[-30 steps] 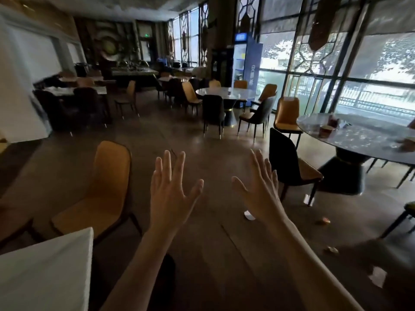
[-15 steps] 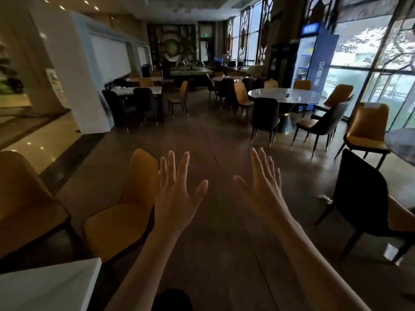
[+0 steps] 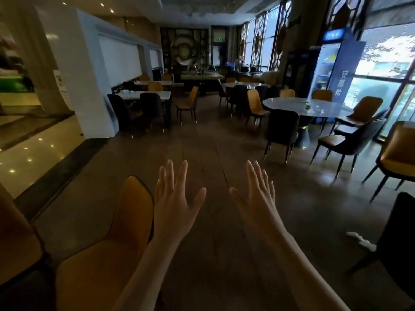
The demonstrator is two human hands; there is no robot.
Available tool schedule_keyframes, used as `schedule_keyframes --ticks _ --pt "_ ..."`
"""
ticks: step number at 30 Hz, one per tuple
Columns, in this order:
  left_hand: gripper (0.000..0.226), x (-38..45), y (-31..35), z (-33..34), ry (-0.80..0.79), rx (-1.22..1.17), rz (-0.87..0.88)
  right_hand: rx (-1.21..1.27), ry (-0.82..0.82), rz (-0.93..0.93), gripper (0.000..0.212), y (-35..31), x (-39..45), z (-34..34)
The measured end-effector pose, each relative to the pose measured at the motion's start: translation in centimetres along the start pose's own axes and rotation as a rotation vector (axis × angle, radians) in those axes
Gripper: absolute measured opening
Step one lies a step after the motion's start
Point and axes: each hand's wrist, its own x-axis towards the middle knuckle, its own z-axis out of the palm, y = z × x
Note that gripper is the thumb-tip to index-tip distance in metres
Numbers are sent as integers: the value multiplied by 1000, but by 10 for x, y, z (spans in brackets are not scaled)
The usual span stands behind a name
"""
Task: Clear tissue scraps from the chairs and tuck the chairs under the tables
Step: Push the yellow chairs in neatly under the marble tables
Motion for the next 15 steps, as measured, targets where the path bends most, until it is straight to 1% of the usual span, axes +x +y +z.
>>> schedule_keyframes --ticks 8,15 --pt "84 120 -52 90 0 24 -78 6 -48 -36 83 58 147 75" --pt "82 261 -89 159 23 80 -91 30 -96 -37 82 110 302 138"
